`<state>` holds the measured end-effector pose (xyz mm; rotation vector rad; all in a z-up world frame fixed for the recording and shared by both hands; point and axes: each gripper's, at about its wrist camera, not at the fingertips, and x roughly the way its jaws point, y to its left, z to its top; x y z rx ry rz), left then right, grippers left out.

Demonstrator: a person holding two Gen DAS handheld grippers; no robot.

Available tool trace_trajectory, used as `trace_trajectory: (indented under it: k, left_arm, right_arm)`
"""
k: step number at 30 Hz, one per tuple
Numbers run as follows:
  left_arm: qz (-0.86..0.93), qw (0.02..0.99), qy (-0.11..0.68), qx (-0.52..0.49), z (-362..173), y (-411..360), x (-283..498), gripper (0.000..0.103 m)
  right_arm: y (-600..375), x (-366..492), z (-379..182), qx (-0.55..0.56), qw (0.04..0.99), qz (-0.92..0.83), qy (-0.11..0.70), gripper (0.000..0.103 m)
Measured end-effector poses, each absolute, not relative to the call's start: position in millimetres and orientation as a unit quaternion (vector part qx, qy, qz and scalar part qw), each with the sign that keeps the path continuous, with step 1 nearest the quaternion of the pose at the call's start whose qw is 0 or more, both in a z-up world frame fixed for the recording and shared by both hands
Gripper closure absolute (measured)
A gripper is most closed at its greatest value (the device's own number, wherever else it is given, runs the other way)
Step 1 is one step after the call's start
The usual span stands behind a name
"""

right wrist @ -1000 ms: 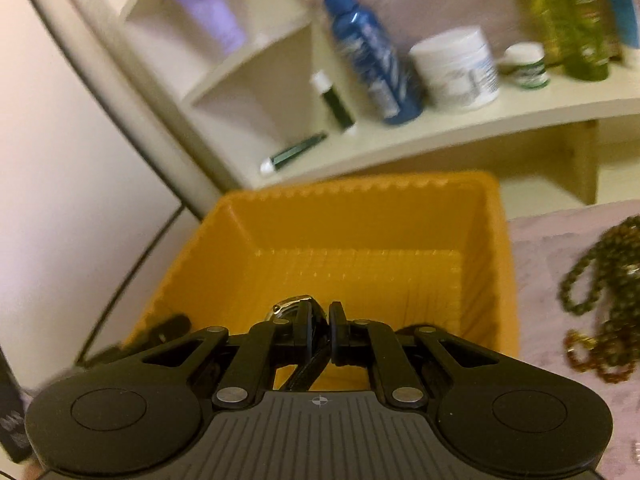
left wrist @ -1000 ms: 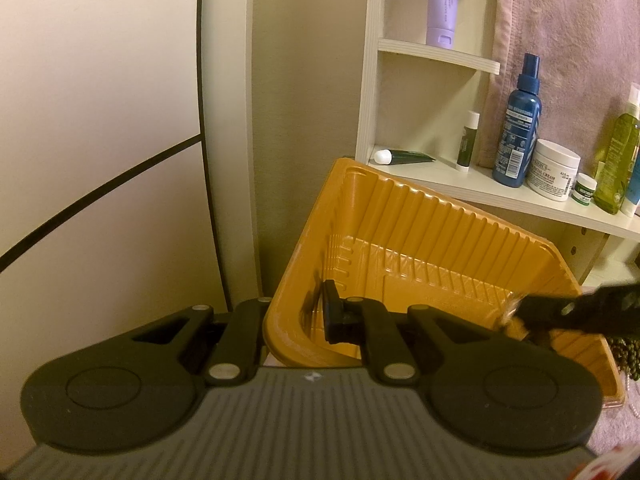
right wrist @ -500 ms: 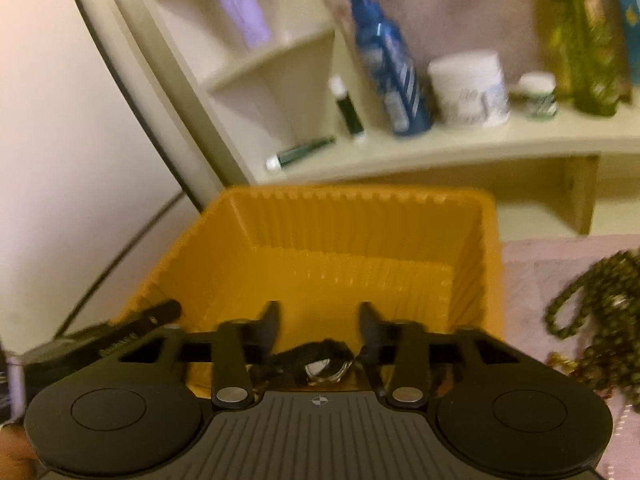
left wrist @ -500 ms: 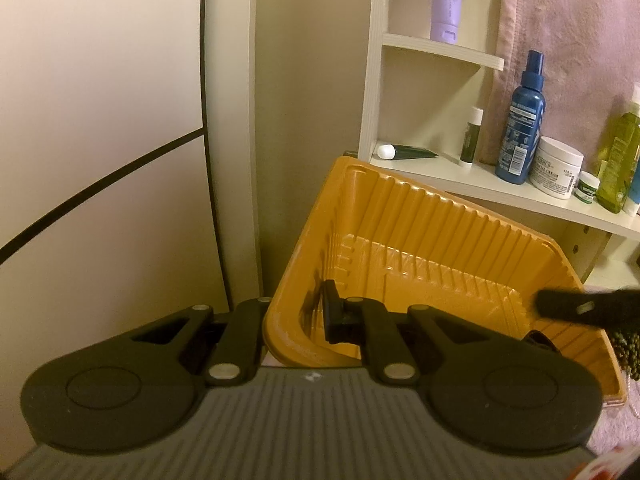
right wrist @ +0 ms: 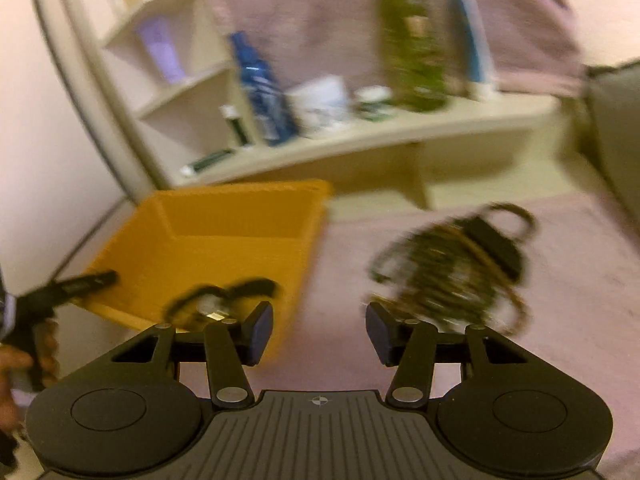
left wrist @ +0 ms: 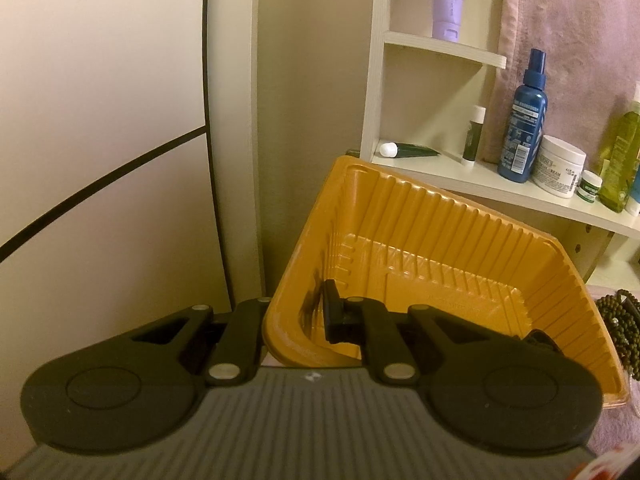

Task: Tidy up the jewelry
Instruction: 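Grasp the black rectangular pendant with the right tool and lift it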

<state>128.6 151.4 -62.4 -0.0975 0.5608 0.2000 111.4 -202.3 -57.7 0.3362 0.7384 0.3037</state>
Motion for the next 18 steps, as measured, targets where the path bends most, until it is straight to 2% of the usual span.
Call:
trace_trajectory:
  k: [8,18]
  left_arm:
    - [0.096,0.955,0.278,-0.045,-62.4,152.6,130.7,0.092]
    - [0.093,0.955,0.278,-0.039,-61.3,152.8,130.5,0.092]
  right_arm:
    - [-266.0,122.7,-72.6,0.126,0.919,0.084,0.363,0.051]
    - [-290.2,165.1,-84.6,0.069,0.924,0.119,0.358,0.052]
